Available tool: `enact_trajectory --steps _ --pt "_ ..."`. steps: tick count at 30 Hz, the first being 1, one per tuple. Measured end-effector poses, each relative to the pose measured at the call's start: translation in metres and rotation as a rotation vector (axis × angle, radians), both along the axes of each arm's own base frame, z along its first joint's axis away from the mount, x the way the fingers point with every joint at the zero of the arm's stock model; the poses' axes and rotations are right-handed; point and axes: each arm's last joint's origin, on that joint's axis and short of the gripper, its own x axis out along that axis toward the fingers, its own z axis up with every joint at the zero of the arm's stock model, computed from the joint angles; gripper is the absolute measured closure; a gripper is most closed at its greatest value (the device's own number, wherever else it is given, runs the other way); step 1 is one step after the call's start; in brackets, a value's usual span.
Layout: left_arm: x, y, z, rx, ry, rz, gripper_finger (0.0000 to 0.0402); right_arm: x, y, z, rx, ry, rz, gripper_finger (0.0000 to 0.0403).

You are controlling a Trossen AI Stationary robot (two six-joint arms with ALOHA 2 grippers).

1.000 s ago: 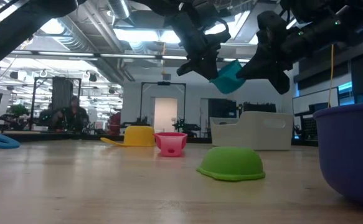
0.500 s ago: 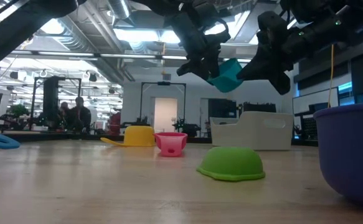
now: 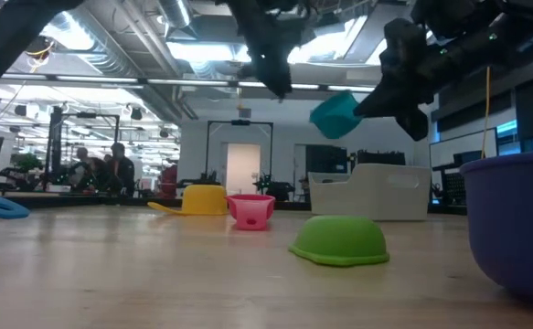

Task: Nest measuring cups in basket
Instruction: Put the light blue measuring cup into the grey bin

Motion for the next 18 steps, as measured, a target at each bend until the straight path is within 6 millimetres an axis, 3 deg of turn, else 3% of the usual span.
enact_trajectory --steps 6,9,13,18 --pt "-0.028 -0.012 0.031 0.097 -0.009 -0.016 0.0307 -0.018 -0.006 0.012 -0.017 -0.015 -0.019 0.0391" --pt "-0.045 -0.025 0.037 0.115 -0.036 -0.043 0.0307 -0.027 -0.008 0.017 -0.019 -0.022 -0.029 0.0391" --pt "-0.075 -0.045 0.023 0.126 -0.081 -0.056 0.0307 -0.037 -0.009 0.023 -0.012 -0.041 -0.025 0.0391" --pt "-0.120 -0.070 -0.015 0.128 -0.207 -0.051 0.0307 -0.041 -0.013 0.028 0.039 -0.088 0.044 0.0391"
